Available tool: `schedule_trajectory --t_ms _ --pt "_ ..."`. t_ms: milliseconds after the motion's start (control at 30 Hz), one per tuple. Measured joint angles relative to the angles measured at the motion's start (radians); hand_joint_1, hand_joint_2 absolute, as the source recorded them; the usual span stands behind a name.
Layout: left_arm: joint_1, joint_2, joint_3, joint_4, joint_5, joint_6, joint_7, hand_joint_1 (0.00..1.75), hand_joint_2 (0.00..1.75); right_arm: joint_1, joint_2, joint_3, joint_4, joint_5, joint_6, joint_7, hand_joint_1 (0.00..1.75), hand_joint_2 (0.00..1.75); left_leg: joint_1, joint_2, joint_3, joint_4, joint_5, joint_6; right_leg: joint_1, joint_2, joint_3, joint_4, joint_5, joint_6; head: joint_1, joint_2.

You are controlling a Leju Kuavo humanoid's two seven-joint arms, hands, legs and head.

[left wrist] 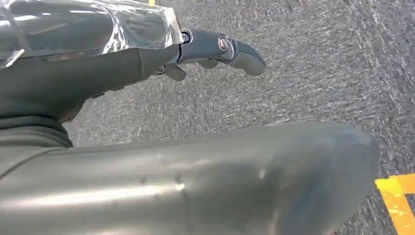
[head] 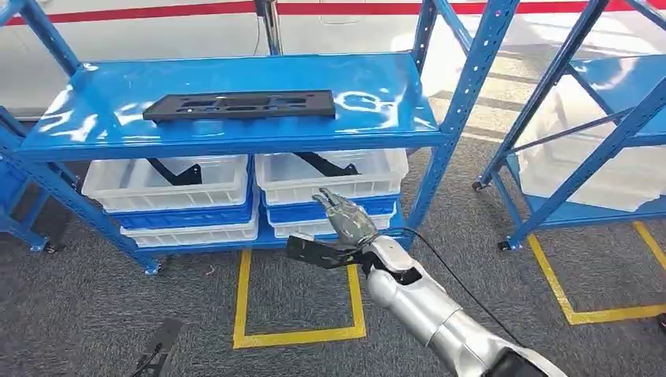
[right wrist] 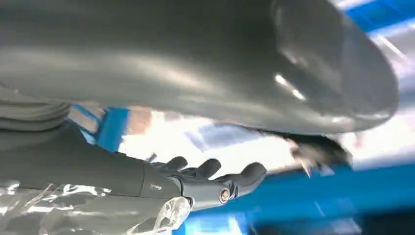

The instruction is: Take the parts from the cabinet and place them on the table.

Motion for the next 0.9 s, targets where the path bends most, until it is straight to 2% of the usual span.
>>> schedule_trajectory --t_ms 33,67,100,167,200,233,267,333,367,400,433,467,533,567,600,667,733,767,800,867,900 --pt "0.0 -0.001 0.0 0.0 -0.002 -0.002 0.0 0.0 0.0 -0.01 0.0 0.002 -0.017 0.002 0.001 -0.004 0.0 0.0 0.0 -0.001 0.0 -0.001 -0.002 -0.003 0.004 0.001 0.034 -0.086 0.031 -0.011 0.0 0.0" --pt "-0.001 -0.005 0.0 0.001 -0.003 -0.002 0.0 0.0 0.0 -0.021 0.002 0.005 -0.034 0.005 0.005 -0.005 0.0 0.0 -0.009 -0.001 -0.005 0.004 -0.004 -0.007 0.007 0.0 0.045 -0.109 0.023 -0.016 -0.001 0.0" --pt "-0.001 -0.005 0.0 0.002 -0.005 -0.002 0.0 0.0 0.0 -0.03 0.007 0.009 -0.049 0.009 0.011 -0.003 0.0 0.0 -0.004 -0.001 -0.01 0.003 -0.002 -0.011 0.007 0.0 0.043 -0.114 0.02 -0.015 -0.001 0.0" --pt "0.002 -0.007 0.0 0.003 -0.01 -0.005 -0.001 0.0 0.0 -0.044 0.015 0.012 -0.085 0.022 0.021 0.008 0.0 0.0 0.0 -0.002 -0.013 -0.003 0.003 -0.022 0.012 0.001 0.038 -0.115 0.022 -0.018 -0.001 0.0" --pt "0.002 -0.008 -0.002 0.004 -0.012 -0.005 -0.001 0.0 0.0 -0.054 0.019 0.013 -0.108 0.041 0.026 0.012 0.0 0.0 -0.002 -0.002 -0.013 -0.002 0.0 -0.027 0.003 -0.001 0.042 -0.127 0.029 -0.027 -0.001 0.0" --pt "0.003 -0.011 -0.005 0.005 -0.012 -0.005 -0.001 0.0 0.0 -0.065 0.024 0.015 -0.13 0.059 0.028 0.017 0.0 0.0 0.002 0.002 -0.02 0.014 -0.013 -0.032 0.0 0.0 0.044 -0.131 0.032 -0.03 0.0 0.0" --pt "0.002 -0.011 -0.005 0.006 -0.012 -0.006 -0.001 0.0 0.0 -0.078 0.026 0.019 -0.15 0.084 0.028 0.021 0.0 0.0 0.003 0.003 -0.042 0.063 -0.045 -0.04 -0.003 -0.001 0.044 -0.131 0.032 -0.034 -0.004 0.0" --pt "0.002 -0.011 -0.005 0.007 -0.011 -0.01 0.003 0.0 0.0 -0.093 0.027 0.023 -0.194 0.129 0.032 0.036 0.0 0.0 0.008 0.004 -0.118 0.227 -0.116 -0.054 -0.003 -0.001 0.045 -0.131 0.031 -0.036 -0.005 0.0" --pt "0.004 -0.011 -0.006 0.008 -0.009 -0.013 0.004 0.0 0.0 -0.094 0.027 0.024 -0.21 0.137 0.038 0.041 0.0 0.0 0.011 0.006 -0.155 0.298 -0.136 -0.058 -0.004 -0.001 0.045 -0.131 0.031 -0.036 -0.005 0.0" --pt "0.005 -0.011 -0.006 0.009 -0.009 -0.016 0.006 0.0 0.0 -0.094 0.027 0.025 -0.226 0.138 0.043 0.045 0.0 0.0 0.014 0.008 -0.171 0.321 -0.13 -0.062 -0.004 0.0 0.046 -0.13 0.03 -0.035 -0.005 0.0" --pt "0.006 -0.011 -0.007 0.01 -0.009 -0.018 0.008 0.0 0.0 -0.094 0.027 0.026 -0.24 0.141 0.045 0.048 0.0 0.0 0.017 0.009 -0.164 0.293 -0.101 -0.064 -0.005 0.001 0.047 -0.13 0.028 -0.033 -0.005 0.0" --pt "0.005 -0.011 -0.007 0.01 -0.009 -0.019 0.008 0.0 0.0 -0.095 0.026 0.027 -0.259 0.146 0.045 0.049 0.0 0.0 0.019 0.01 -0.133 0.221 -0.056 -0.067 -0.007 0.002 0.05 -0.13 0.027 -0.03 -0.005 0.0" --pt "0.005 -0.011 -0.008 0.011 -0.01 -0.019 0.008 0.0 0.0 -0.099 0.024 0.027 -0.286 0.152 0.047 0.049 0.0 0.0 0.024 0.014 -0.053 0.043 0.033 -0.073 -0.01 0.003 0.057 -0.129 0.02 -0.019 -0.005 0.0" --pt "0.005 -0.012 -0.008 0.011 -0.011 -0.02 0.007 0.0 0.0 -0.101 0.022 0.027 -0.297 0.157 0.05 0.048 0.0 0.0 0.017 0.011 -0.032 0.011 0.021 -0.073 -0.002 0.004 0.055 -0.127 0.016 -0.014 -0.006 0.0" --pt "0.004 -0.011 -0.009 0.011 -0.011 -0.021 0.007 0.0 0.0 -0.101 0.019 0.027 -0.306 0.158 0.054 0.048 0.0 0.0 0.017 0.011 -0.034 0.001 0.018 -0.054 -0.001 0.006 0.051 -0.125 0.016 -0.01 -0.004 0.0" --pt "0.007 -0.012 -0.009 0.013 -0.011 -0.026 0.006 0.0 0.0 -0.098 0.015 0.03 -0.321 0.163 0.056 0.048 0.0 0.0 0.013 0.01 -0.038 0.005 0.016 -0.039 -0.001 0.006 0.052 -0.131 0.019 -0.002 -0.003 0.0" --pt "0.007 -0.012 -0.01 0.014 -0.011 -0.029 0.002 0.0 0.0 -0.098 0.01 0.033 -0.336 0.166 0.058 0.048 0.0 0.0 0.014 0.01 -0.033 -0.001 0.02 -0.022 -0.009 0.003 0.051 -0.118 0.004 0.01 -0.003 0.0" --pt "0.006 -0.012 -0.01 0.014 -0.012 -0.029 -0.001 0.0 0.0 -0.099 0.007 0.035 -0.344 0.167 0.059 0.048 0.0 0.0 0.013 0.01 -0.032 -0.001 0.018 -0.014 -0.008 -0.001 0.033 -0.074 -0.024 0.011 -0.002 0.0" --pt "0.005 -0.011 -0.01 0.014 -0.013 -0.029 -0.005 0.0 0.0 -0.098 0.005 0.037 -0.35 0.167 0.059 0.048 0.0 0.0 0.012 0.011 -0.031 -0.001 0.018 -0.009 -0.006 -0.001 -0.006 0.006 -0.066 0.011 -0.002 0.0" --pt "0.006 -0.011 -0.01 0.014 -0.013 -0.029 -0.008 0.0 0.0 -0.092 0.0 0.04 -0.357 0.167 0.062 0.048 0.0 0.0 0.008 0.01 -0.031 -0.001 0.015 -0.004 -0.006 -0.001 -0.093 0.181 -0.131 0.012 -0.002 0.0" --pt "0.006 -0.011 -0.01 0.014 -0.013 -0.029 -0.008 0.0 0.0 -0.09 -0.002 0.041 -0.359 0.167 0.063 0.048 0.0 0.0 0.006 0.01 -0.03 -0.001 0.013 -0.001 -0.005 -0.001 -0.116 0.217 -0.131 0.011 -0.002 0.0"
